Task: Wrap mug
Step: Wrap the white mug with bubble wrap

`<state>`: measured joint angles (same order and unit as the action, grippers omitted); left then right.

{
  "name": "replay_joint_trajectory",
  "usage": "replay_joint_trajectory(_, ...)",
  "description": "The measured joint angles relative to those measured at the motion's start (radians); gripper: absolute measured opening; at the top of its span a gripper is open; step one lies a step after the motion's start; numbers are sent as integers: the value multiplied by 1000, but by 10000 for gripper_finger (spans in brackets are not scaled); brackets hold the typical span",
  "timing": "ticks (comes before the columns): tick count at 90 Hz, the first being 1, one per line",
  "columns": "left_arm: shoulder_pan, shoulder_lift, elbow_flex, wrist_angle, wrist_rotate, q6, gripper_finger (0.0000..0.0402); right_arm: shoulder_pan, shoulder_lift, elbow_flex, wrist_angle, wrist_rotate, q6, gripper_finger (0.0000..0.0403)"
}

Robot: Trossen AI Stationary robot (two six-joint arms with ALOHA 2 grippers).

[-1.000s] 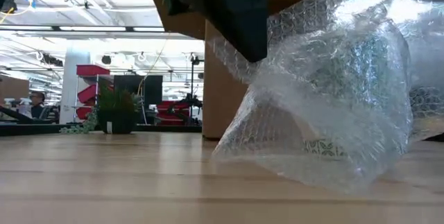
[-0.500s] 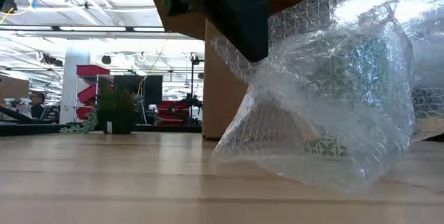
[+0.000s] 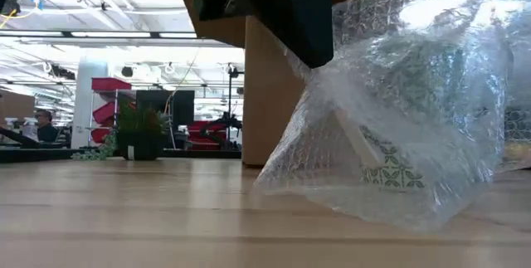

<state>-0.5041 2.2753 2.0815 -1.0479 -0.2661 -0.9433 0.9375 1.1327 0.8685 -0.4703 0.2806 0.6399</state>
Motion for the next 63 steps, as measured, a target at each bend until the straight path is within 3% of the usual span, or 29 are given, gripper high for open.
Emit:
replay_joint_trajectory(9, 0, 0, 0, 0, 0, -13, 0, 10, 56, 0, -75, 68, -10, 250)
replay_joint_trajectory(21, 0, 0, 0, 0, 3, -19, 0, 12, 179, 5, -110, 120, 15, 252)
replay_joint_trajectory(38, 0, 0, 0, 0, 20, -31, 0, -8, 378, 98, -418, 141, 356, 226)
replay_joint_trajectory(49, 0, 0, 1, 3, 37, -52, 0, -11, 463, 186, -626, 140, 455, 179)
replay_joint_trajectory(63, -11, 0, 33, 8, 58, -54, 0, -13, 476, 283, -688, 141, 340, 62)
